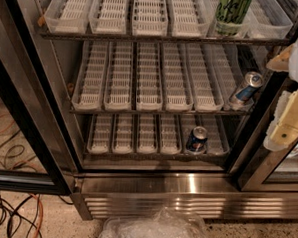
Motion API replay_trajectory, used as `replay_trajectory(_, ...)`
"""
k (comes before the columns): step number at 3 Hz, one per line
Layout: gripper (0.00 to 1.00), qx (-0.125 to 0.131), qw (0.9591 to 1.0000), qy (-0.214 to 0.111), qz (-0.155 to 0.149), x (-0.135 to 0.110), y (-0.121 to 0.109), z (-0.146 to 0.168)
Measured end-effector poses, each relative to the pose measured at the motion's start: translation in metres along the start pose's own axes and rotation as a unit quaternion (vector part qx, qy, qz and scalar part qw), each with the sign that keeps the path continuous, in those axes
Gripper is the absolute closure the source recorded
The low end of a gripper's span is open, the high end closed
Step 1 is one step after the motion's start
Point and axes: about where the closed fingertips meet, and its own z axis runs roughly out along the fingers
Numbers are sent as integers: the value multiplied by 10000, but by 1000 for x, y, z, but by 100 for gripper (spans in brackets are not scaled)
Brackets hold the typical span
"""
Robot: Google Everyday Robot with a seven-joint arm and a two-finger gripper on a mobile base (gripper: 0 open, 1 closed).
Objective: Pick green can from top shelf of fridge
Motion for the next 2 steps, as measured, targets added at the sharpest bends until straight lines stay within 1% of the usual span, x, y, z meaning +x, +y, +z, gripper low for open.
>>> replay_trajectory(1, 0, 0, 10000, 0, 0, 0, 0, 0)
replay_trajectory(2, 0, 74, 9997, -184, 106, -7, 3, 2)
